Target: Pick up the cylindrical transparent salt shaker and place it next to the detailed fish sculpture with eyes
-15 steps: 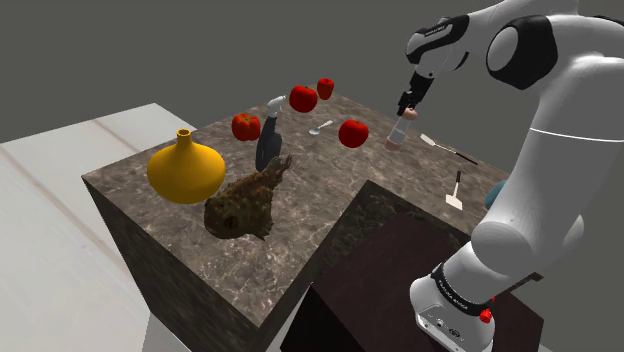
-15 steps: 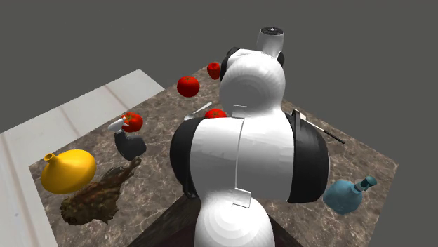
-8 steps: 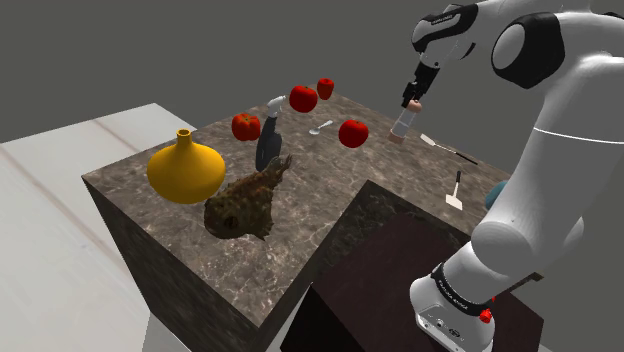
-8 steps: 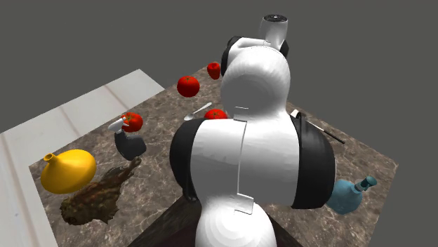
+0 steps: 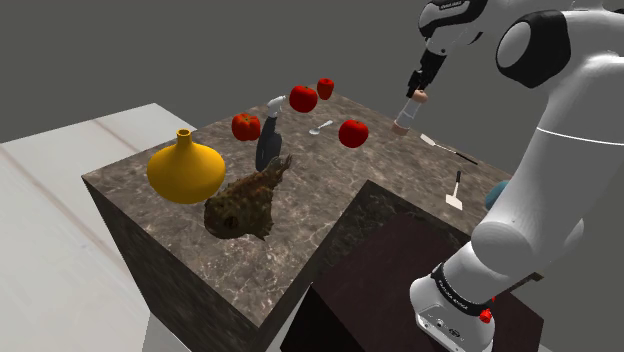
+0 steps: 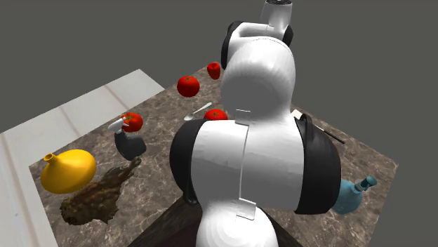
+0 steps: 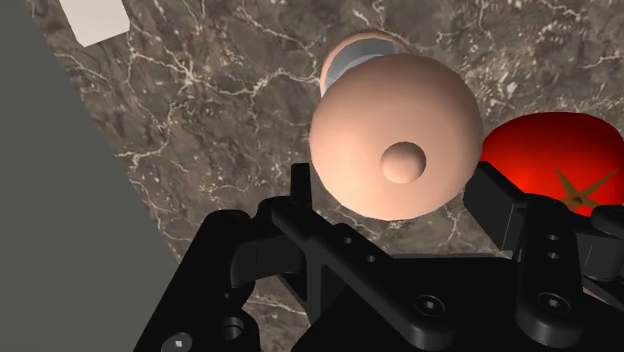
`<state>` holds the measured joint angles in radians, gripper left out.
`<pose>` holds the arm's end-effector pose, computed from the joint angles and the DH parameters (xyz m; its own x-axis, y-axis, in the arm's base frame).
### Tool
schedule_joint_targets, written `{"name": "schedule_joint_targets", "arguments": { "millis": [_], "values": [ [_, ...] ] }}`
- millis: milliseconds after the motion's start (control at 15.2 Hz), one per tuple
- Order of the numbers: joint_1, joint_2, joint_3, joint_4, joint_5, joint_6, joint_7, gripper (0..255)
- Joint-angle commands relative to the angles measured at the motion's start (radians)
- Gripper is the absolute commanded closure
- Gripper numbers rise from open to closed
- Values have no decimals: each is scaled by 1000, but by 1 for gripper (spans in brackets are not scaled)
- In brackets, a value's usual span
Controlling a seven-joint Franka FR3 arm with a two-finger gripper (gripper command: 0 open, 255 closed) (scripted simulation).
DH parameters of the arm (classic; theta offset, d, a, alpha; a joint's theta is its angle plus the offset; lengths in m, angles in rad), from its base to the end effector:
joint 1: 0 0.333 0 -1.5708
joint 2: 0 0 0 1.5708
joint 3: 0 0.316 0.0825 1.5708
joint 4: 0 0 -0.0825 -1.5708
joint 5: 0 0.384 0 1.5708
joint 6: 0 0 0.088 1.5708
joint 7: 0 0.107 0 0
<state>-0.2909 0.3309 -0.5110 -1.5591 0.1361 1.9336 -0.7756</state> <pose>0.4924 -0.4383 0.4833 0.9984 -0.0373 0.0419 -0.0406 -0.9959 0.0812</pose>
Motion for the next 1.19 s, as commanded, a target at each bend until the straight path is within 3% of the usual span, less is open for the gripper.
{"name": "schedule_joint_targets", "arguments": {
  "millis": [0, 1122],
  "values": [
    [-2, -2, -1, 23, -1, -25, 0, 255],
    [-34, 23, -7, 288, 8, -266, -2, 255]
  ]
}}
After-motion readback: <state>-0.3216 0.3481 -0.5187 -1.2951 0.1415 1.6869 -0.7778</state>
